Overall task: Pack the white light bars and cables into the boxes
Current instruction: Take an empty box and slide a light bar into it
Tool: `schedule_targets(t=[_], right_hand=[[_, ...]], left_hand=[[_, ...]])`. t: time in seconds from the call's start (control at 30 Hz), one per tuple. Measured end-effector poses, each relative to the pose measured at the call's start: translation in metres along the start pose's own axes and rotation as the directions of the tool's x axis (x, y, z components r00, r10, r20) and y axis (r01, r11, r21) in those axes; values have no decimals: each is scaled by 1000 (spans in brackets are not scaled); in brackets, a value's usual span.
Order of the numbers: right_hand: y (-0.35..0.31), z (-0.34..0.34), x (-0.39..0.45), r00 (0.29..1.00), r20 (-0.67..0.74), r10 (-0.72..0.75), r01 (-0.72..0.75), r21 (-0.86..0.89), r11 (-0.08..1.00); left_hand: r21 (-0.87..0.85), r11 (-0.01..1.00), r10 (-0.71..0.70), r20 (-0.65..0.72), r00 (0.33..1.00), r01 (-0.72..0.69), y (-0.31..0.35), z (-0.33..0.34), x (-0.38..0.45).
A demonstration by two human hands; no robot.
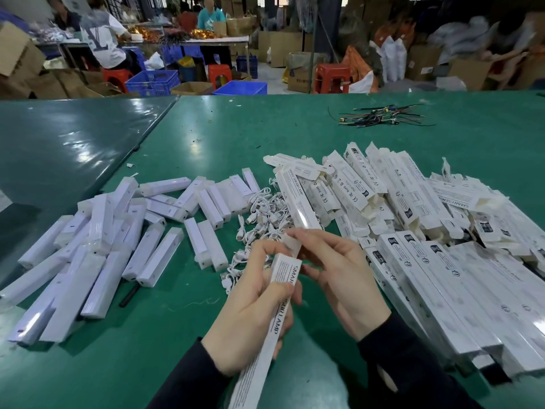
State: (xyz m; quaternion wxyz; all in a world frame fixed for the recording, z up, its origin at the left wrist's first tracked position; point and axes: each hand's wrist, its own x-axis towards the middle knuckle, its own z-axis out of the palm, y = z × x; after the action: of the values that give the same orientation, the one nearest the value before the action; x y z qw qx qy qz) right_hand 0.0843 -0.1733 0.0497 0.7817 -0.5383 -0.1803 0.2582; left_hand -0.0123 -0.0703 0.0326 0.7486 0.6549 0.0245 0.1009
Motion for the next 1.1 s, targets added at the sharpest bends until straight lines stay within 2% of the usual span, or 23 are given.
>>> schedule_targets(t=[0.17,0.37,0.53,0.6,0.7,0.77,0.87,0.97,1.03,1.1], right_hand=[[1,0,0,997,72,-8,8,4,1000],[3,-2,1,995,97,-20,19,10,1000],[8,-3,1,973,116,-199,217,-176,960],[9,-3,0,963,147,-228,256,-216,942],[7,-2,-1,964,154,-219,250,-225,942],[7,-3,1,979,126,-162,187,-232,955],[9,-1,1,993,112,-39,74,-323,944],[7,2,-1,992,120,28,14,-337,941],[4,0,-1,992,125,30,16,-352,936],[-1,-3,-2,992,119,33,16,-388,922]], left_hand=[[9,1000,12,-63,998,-11,0,-1,3],[-27,1000,-6,-50,999,4,1,-2,2],[-128,990,-68,-77,995,58,4,-5,3],[-137,988,-84,-66,994,74,5,-7,3],[-3,999,-37,-105,994,37,1,-5,2],[189,978,120,-176,977,-86,-3,-3,3],[466,856,335,-168,927,-225,-3,-8,2],[750,619,405,-51,913,-233,-5,-13,-3],[845,473,419,34,907,-250,-5,-10,-7],[865,406,431,103,897,-294,-3,-6,-8]])
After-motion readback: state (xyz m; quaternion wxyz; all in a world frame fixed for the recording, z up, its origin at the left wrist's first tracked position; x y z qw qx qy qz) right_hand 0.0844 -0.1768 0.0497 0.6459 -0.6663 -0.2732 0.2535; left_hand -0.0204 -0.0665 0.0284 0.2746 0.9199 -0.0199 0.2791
